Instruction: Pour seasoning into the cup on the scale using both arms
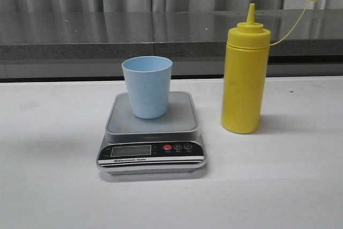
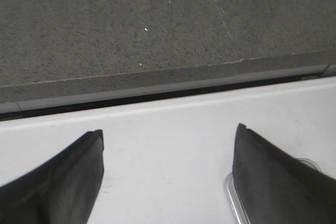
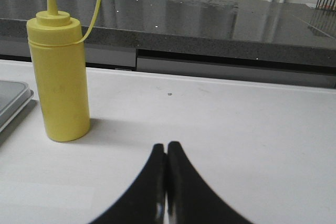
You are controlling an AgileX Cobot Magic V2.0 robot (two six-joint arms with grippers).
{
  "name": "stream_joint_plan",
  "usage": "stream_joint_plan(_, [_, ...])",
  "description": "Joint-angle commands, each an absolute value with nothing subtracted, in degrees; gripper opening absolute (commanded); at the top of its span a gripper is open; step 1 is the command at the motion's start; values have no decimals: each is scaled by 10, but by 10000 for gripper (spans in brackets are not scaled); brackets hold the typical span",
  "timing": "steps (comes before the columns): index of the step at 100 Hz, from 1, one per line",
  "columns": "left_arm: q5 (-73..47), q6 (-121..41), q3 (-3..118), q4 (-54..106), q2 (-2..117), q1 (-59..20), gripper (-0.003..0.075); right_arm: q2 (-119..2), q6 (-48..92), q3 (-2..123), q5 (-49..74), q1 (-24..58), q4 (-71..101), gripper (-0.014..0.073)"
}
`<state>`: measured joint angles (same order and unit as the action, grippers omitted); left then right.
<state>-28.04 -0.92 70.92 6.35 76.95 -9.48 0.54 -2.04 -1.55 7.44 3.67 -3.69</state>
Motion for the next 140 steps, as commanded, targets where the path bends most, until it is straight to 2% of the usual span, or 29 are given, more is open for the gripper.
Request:
stream_joint_plan(1, [-167, -7, 659, 66, 700, -92, 494, 17, -19, -4, 27, 33, -38, -67])
stream_joint_plan(26, [-27, -7, 436, 66, 533, -92, 494, 17, -19, -4, 27, 33, -38, -67])
stream_joint_plan(53, [-30, -6, 282, 66, 353, -92, 493, 17, -19, -4, 27, 33, -38, -67])
stream_joint_plan(82, [-98, -6, 232, 66, 203, -92, 493, 17, -19, -4, 27, 33, -38, -67])
stream_joint_plan(117, [-107, -6, 227, 66, 186, -92, 489, 17, -19, -4, 27, 33, -38, -67])
stream_joint_plan(127, [-107, -6, 227, 66, 186, -92, 419, 17, -19, -4, 27, 33, -38, -67])
stream_joint_plan(140, [-107, -6, 227, 66, 186, -92, 236, 17, -19, -4, 27, 33, -38, -67])
